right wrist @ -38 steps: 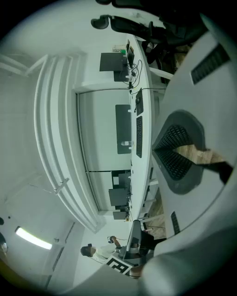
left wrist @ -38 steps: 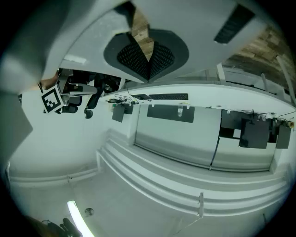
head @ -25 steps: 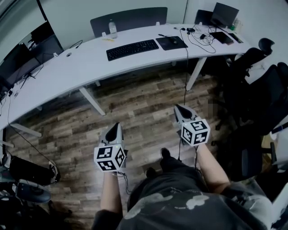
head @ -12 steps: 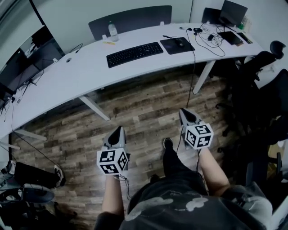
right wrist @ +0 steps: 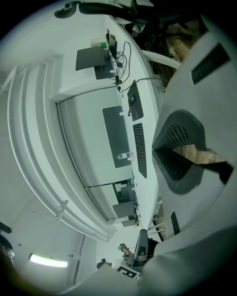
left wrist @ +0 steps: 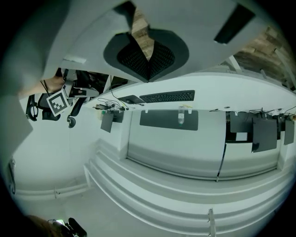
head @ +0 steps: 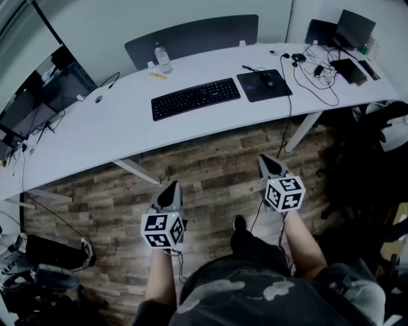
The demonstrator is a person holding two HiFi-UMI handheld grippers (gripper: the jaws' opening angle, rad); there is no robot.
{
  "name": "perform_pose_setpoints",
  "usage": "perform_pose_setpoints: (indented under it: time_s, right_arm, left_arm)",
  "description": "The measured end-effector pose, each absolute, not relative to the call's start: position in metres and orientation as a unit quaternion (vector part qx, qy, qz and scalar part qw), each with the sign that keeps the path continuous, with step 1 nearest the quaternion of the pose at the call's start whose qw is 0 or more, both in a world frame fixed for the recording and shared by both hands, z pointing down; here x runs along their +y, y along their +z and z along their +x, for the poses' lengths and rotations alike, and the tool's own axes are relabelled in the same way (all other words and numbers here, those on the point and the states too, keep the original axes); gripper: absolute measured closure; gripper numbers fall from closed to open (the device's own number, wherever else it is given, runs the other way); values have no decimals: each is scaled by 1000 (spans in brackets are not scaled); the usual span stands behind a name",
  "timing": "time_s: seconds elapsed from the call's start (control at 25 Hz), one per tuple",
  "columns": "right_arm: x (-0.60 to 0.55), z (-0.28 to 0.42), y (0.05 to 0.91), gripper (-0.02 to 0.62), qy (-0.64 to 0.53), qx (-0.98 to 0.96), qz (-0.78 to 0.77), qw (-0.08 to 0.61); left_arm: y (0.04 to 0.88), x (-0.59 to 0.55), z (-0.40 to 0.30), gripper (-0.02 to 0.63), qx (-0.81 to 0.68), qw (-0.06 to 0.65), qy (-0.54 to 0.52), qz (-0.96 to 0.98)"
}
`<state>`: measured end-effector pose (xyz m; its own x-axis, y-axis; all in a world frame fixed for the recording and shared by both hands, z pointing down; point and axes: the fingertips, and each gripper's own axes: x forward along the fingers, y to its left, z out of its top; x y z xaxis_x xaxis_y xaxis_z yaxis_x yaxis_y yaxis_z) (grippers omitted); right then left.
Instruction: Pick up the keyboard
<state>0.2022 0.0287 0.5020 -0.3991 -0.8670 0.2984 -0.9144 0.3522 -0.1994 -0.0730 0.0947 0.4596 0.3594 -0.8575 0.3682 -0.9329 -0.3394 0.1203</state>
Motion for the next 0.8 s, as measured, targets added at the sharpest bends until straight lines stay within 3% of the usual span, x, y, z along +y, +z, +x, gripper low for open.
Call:
perform_pose_setpoints:
  time_s: [0.8]
  right_arm:
    - [-105, 191, 501, 594, 163, -859, 479, 84]
  left_arm:
    - [455, -35, -65, 604, -576, 139, 128, 795]
